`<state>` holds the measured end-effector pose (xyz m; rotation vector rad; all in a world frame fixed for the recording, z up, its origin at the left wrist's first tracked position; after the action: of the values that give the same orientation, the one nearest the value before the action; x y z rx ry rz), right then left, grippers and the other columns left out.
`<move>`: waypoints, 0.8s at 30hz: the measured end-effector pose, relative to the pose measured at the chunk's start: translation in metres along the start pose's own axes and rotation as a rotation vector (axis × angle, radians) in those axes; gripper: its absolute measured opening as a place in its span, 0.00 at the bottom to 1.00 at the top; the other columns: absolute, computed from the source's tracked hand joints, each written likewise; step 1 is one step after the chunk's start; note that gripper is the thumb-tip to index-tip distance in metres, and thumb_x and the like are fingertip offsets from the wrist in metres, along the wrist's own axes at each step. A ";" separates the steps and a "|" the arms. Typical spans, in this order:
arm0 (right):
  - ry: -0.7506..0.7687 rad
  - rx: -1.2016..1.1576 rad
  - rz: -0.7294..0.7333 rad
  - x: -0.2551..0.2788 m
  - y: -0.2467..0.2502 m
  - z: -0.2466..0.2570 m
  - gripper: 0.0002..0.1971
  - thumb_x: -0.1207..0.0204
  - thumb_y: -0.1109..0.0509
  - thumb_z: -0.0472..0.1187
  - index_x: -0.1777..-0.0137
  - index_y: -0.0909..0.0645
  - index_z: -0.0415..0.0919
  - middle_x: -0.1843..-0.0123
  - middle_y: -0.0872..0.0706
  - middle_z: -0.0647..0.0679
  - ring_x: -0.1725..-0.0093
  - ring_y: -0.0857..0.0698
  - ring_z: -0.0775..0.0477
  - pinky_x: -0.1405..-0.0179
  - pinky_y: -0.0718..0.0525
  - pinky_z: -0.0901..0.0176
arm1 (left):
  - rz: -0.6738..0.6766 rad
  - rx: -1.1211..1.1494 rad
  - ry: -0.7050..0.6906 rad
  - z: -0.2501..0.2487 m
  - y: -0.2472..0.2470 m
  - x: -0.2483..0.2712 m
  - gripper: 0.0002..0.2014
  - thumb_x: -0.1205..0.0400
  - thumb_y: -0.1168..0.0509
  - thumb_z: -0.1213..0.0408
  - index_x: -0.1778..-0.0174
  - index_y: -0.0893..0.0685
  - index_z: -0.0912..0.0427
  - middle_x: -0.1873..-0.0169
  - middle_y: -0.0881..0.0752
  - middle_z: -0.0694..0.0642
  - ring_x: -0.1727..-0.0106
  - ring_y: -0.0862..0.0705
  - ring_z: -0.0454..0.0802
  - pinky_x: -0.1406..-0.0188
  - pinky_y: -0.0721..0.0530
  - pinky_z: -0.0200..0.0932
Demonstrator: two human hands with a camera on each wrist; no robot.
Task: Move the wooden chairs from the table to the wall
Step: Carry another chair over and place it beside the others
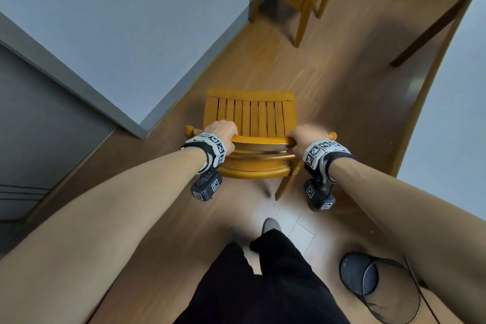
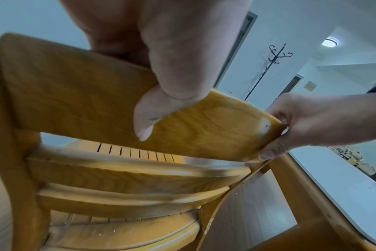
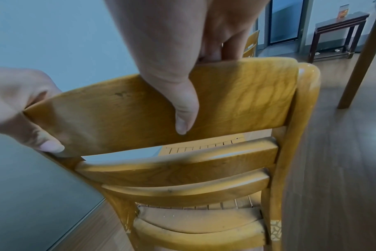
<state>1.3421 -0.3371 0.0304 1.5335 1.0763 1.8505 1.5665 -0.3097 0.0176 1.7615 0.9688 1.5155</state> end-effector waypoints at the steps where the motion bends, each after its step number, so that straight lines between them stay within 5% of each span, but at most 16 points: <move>1: -0.001 0.001 -0.003 -0.009 0.005 -0.005 0.05 0.20 0.28 0.47 0.46 0.13 0.55 0.53 0.14 0.50 0.55 0.18 0.43 0.57 0.23 0.53 | 0.002 0.000 0.003 -0.002 0.005 -0.010 0.05 0.17 0.32 0.67 0.54 0.11 0.55 0.62 0.14 0.54 0.60 0.14 0.55 0.59 0.13 0.48; 5: 0.024 0.012 -0.006 -0.047 0.028 -0.025 0.10 0.20 0.30 0.43 0.43 0.13 0.58 0.50 0.14 0.49 0.54 0.20 0.42 0.55 0.23 0.52 | 0.016 0.002 0.043 -0.010 0.029 -0.053 0.05 0.18 0.32 0.69 0.55 0.11 0.56 0.65 0.16 0.52 0.62 0.15 0.55 0.59 0.11 0.49; 10: 0.054 0.006 -0.024 -0.105 0.062 -0.052 0.08 0.21 0.31 0.41 0.51 0.15 0.57 0.53 0.15 0.49 0.48 0.15 0.40 0.55 0.22 0.51 | 0.010 0.005 0.103 -0.019 0.067 -0.112 0.06 0.18 0.31 0.68 0.50 0.10 0.56 0.61 0.13 0.54 0.61 0.13 0.55 0.57 0.10 0.50; 15: 0.076 0.038 0.056 -0.170 0.081 -0.085 0.19 0.22 0.27 0.40 0.34 0.15 0.60 0.43 0.13 0.48 0.43 0.14 0.40 0.51 0.19 0.51 | 0.098 0.005 0.129 -0.034 0.077 -0.168 0.11 0.19 0.31 0.69 0.43 0.10 0.53 0.56 0.12 0.55 0.58 0.12 0.56 0.57 0.10 0.49; 24: 0.110 0.058 0.101 -0.272 0.136 -0.137 0.24 0.22 0.27 0.39 0.30 0.17 0.64 0.39 0.13 0.49 0.40 0.13 0.40 0.43 0.14 0.49 | 0.127 0.068 0.123 -0.052 0.111 -0.270 0.13 0.21 0.32 0.71 0.46 0.10 0.52 0.57 0.11 0.53 0.59 0.12 0.55 0.63 0.14 0.47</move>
<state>1.2884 -0.6625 -0.0189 1.5602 1.1293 2.0091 1.5102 -0.5971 -0.0273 1.8253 0.9953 1.7063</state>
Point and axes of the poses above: each hand's wrist, its own x-axis away from the middle knuckle, its own y-axis out of the back of the hand, z = x × y, the point moved 1 cm from there along -x, towards the middle knuckle
